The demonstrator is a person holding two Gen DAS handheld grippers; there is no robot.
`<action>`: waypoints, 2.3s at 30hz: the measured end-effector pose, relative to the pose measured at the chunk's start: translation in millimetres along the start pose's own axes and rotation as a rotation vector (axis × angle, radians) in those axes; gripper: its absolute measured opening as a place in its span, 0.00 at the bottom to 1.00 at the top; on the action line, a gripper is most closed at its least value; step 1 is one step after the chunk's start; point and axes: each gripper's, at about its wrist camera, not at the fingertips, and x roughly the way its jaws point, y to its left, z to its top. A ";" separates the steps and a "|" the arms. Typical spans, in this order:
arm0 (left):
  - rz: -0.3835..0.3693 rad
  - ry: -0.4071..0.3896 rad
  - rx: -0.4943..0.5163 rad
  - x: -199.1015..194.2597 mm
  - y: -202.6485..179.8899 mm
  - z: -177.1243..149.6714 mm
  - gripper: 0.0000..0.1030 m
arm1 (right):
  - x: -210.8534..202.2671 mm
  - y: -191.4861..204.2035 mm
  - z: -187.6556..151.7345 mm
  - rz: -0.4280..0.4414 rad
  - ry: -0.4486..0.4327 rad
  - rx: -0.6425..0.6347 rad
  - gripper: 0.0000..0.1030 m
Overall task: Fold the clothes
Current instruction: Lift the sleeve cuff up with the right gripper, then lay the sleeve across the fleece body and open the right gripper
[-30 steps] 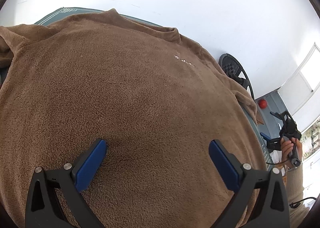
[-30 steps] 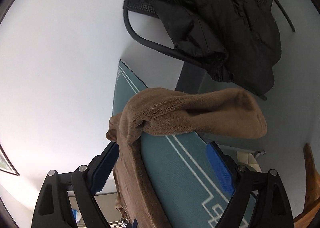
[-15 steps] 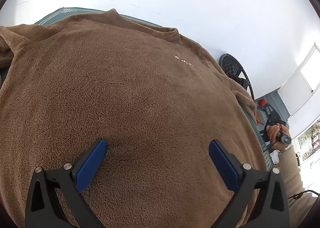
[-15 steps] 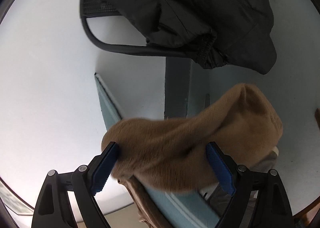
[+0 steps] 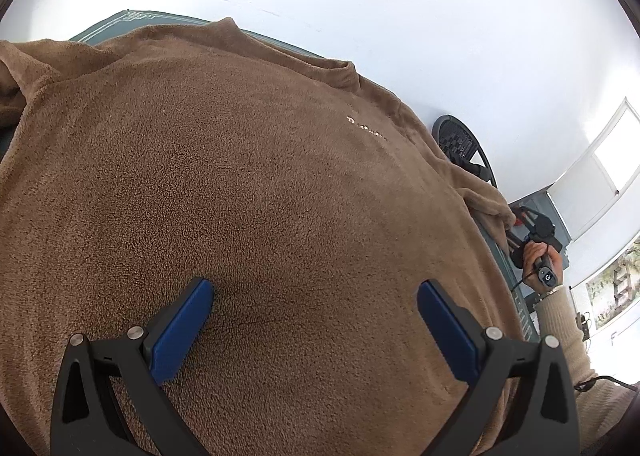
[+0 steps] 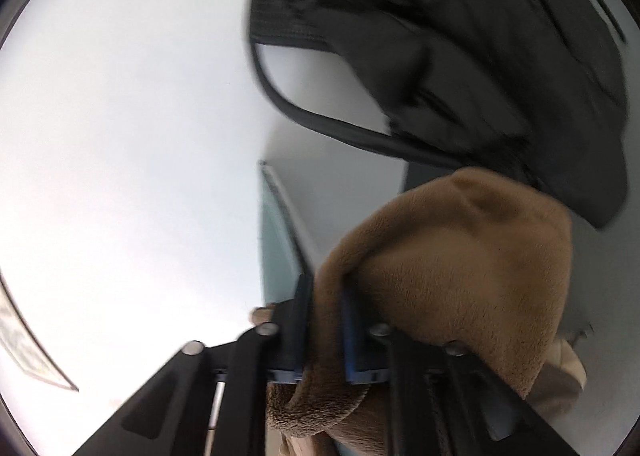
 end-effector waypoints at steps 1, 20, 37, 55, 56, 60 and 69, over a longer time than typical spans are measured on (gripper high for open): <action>-0.004 -0.001 -0.003 -0.2 0.4 0.2 0.99 | -4.0 8.3 -1.2 0.024 -0.015 -0.027 0.12; -0.073 -0.002 -0.072 -6.3 11.6 2.4 1.00 | 51.8 242.4 -324.1 0.141 0.604 -1.419 0.84; -0.168 0.071 -0.132 -113.7 -8.9 62.3 1.00 | 71.4 175.6 -332.3 0.094 0.767 -1.153 0.84; -0.215 0.360 0.025 119.8 -36.4 194.3 1.00 | 102.9 106.9 -349.1 0.052 0.880 -1.145 0.84; -0.222 0.360 0.029 126.6 -37.5 195.1 1.00 | 103.3 106.3 -348.0 0.055 0.881 -1.136 0.84; -0.211 0.358 0.134 146.9 -52.7 200.3 1.00 | 102.6 106.4 -351.2 0.054 0.885 -1.150 0.84; -0.159 0.421 0.526 191.9 -87.0 187.1 1.00 | 103.1 106.6 -353.8 0.063 0.893 -1.138 0.86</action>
